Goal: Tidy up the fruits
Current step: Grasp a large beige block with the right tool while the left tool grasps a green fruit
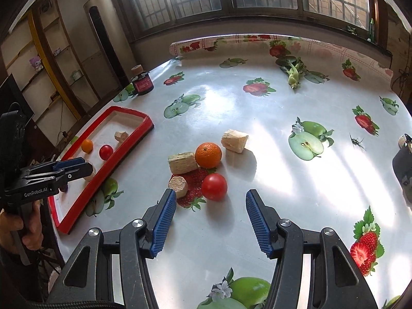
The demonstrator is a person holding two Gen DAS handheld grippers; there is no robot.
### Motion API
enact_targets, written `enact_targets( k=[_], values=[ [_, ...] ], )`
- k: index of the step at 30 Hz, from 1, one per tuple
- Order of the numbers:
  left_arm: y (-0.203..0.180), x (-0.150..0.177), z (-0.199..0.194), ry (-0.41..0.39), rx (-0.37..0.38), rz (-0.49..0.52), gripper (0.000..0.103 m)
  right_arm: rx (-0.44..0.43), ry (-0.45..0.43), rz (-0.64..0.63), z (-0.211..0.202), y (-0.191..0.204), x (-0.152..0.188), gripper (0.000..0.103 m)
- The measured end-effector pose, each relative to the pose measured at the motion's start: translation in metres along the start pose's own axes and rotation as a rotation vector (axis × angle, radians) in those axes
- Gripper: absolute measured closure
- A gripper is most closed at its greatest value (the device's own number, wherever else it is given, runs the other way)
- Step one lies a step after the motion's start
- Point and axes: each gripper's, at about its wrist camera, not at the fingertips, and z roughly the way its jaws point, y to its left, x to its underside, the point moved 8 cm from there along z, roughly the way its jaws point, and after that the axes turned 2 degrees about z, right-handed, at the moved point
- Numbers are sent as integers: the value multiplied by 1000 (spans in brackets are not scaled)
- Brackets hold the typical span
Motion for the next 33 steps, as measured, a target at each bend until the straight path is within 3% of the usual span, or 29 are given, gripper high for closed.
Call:
enact_targets(
  k=[11,23,27,29,30,33],
  values=[
    [-64,20,27,70,88,87,59,14,8,22,12,-19,1,45],
    [-105,25,60,131,163,134,59,14,7,80,62,-34,-42,46],
    [-111,22,68,112,160,160,59,10,11,114,84,-35,-56,47],
    [-111,21,69,103,155,169,70,9,28,124,96,-37,-58,53],
    [-109,20,69,103,153,169,79,13,44,127,103,-37,-58,62],
    [-102,18,68,101,174,152,79,15,36,135,103,-39,-58,66]
  ],
)
